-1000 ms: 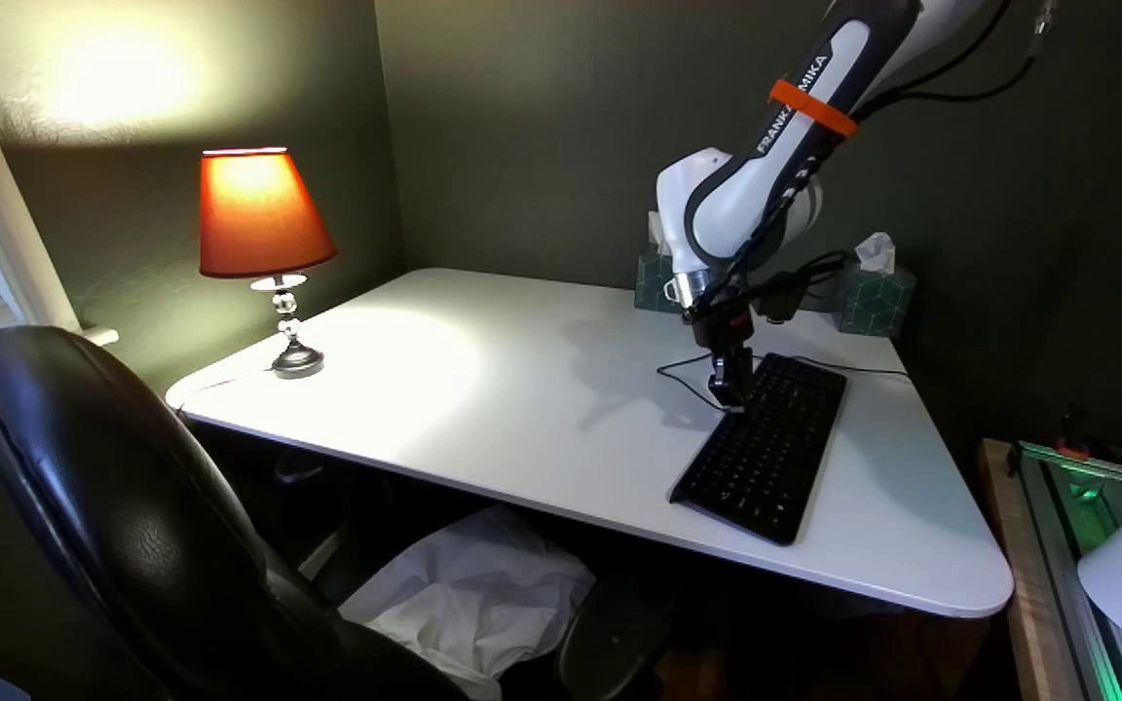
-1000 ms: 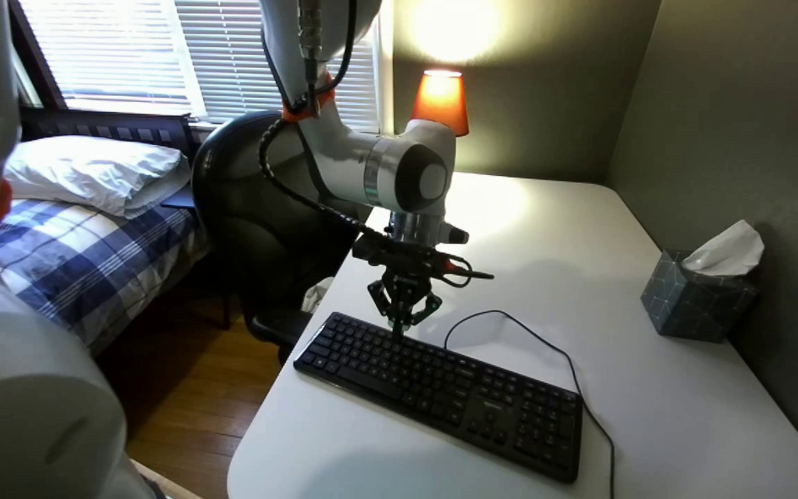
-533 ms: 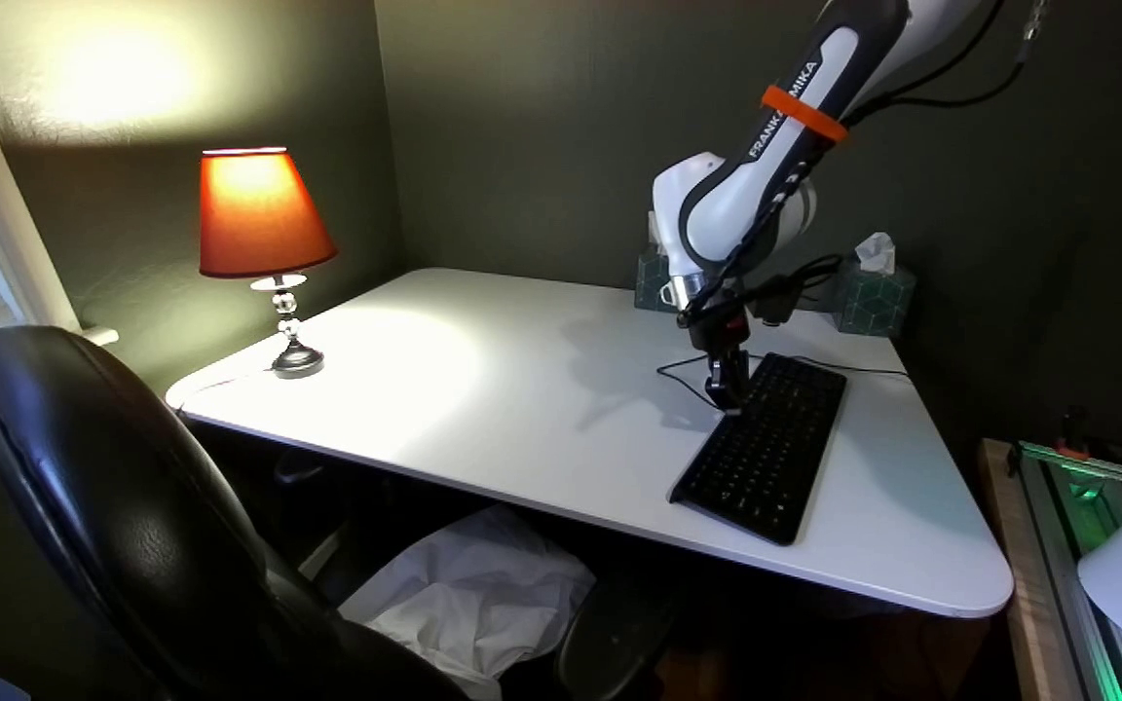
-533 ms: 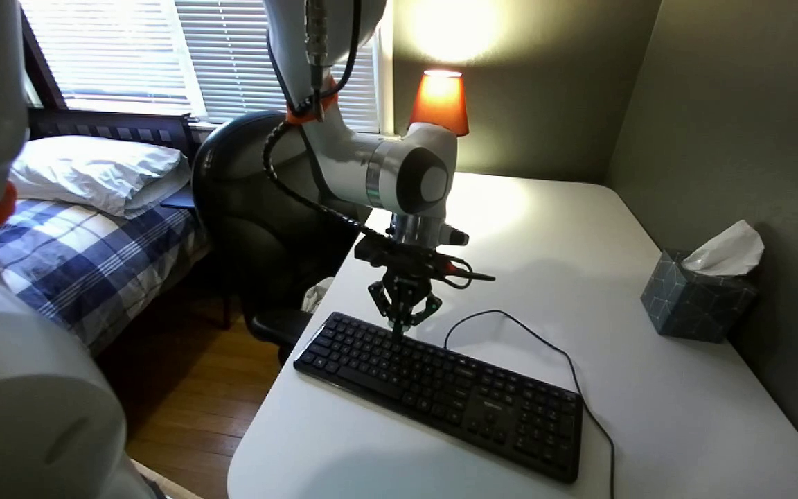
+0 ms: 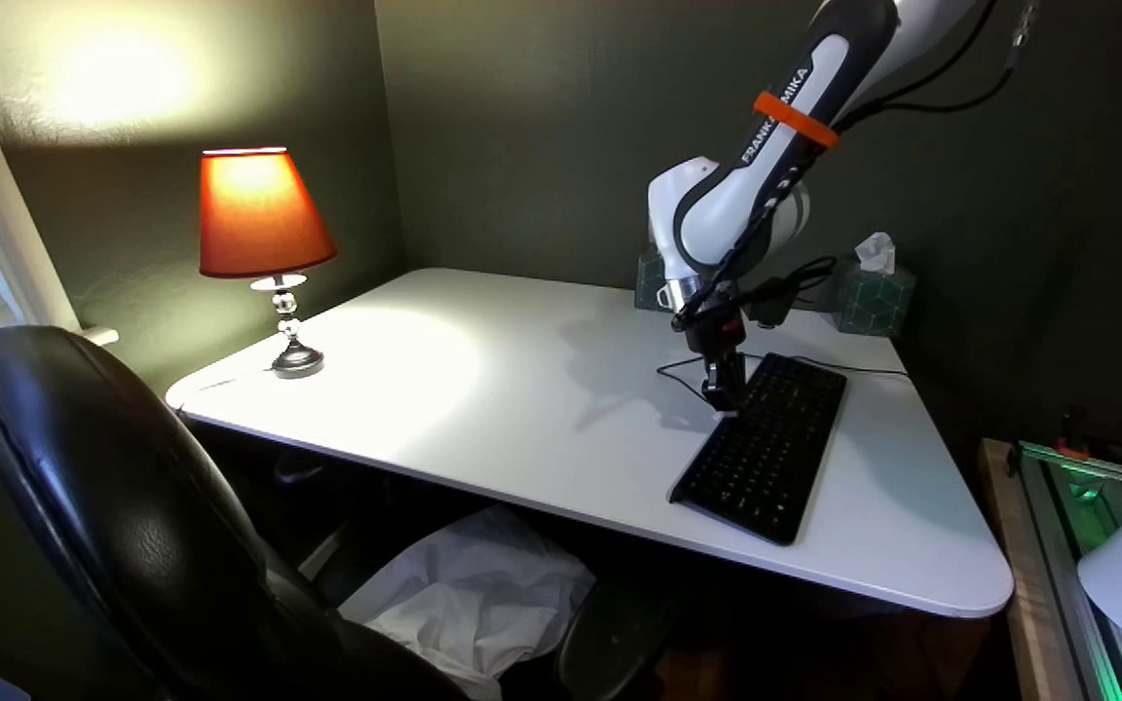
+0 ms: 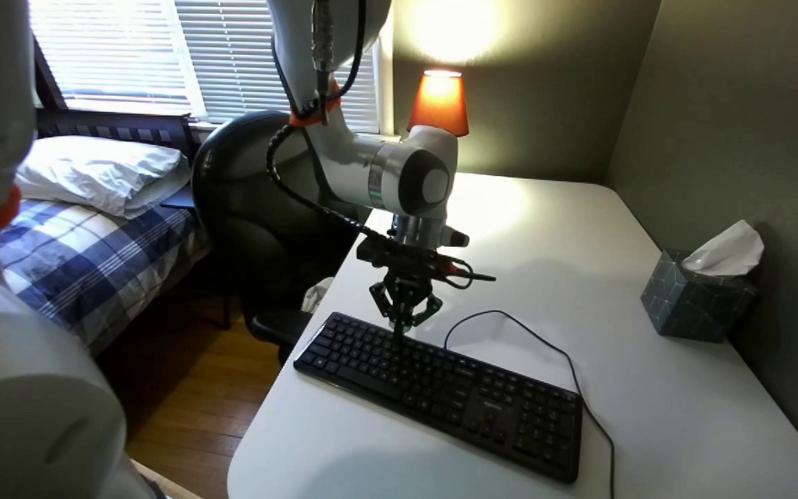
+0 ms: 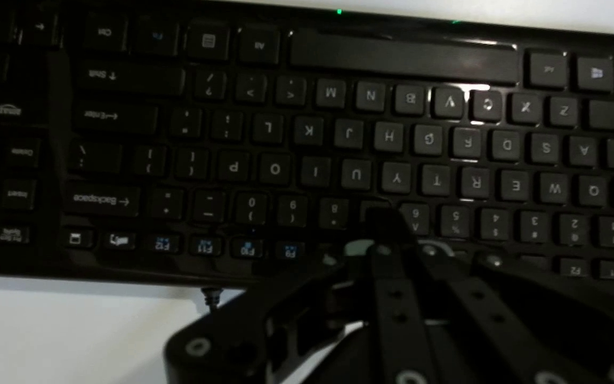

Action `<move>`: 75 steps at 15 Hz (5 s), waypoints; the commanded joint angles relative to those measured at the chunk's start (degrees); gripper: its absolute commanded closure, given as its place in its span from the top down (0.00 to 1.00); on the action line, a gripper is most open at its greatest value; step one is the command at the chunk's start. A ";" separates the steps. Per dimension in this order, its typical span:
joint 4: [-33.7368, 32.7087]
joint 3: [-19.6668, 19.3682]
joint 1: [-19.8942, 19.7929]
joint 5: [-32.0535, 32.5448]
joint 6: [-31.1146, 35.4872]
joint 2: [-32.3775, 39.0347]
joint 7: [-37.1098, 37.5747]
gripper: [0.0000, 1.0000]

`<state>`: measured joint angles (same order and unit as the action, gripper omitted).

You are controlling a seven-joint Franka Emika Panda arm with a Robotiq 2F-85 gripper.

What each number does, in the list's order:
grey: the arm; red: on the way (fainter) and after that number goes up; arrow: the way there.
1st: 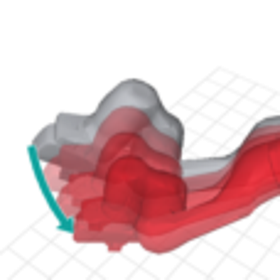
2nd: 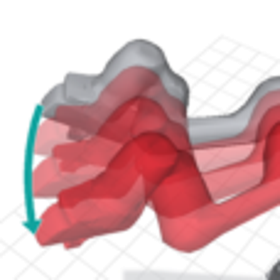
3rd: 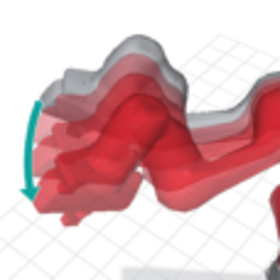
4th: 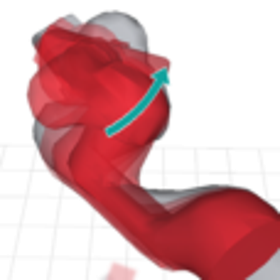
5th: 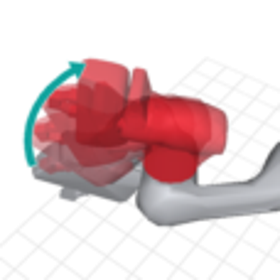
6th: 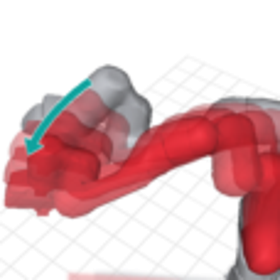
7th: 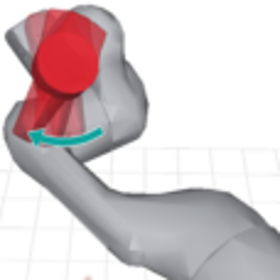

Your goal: Press the number seven key on the keyboard

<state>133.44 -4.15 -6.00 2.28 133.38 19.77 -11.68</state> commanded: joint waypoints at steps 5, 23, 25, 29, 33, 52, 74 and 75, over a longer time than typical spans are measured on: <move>-1.85 0.62 -0.73 -0.76 -3.34 1.26 -0.81 0.00; -4.15 0.53 -0.59 -0.36 -5.54 3.39 -0.26 0.00; -4.34 0.50 -0.58 -0.32 -5.89 3.55 -0.18 0.00; -4.74 0.46 -0.55 -0.28 -7.25 3.73 -0.07 0.00; -5.19 0.44 -0.53 -0.26 -7.49 4.06 0.08 0.00; -7.75 0.54 -0.51 -0.26 -9.93 6.23 0.26 0.00; -5.91 0.37 -0.42 0.11 -8.93 4.02 0.41 0.00; -5.77 0.37 -0.43 0.09 -8.82 3.86 0.39 0.00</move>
<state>126.56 -4.12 -6.00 2.28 124.50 24.82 -11.60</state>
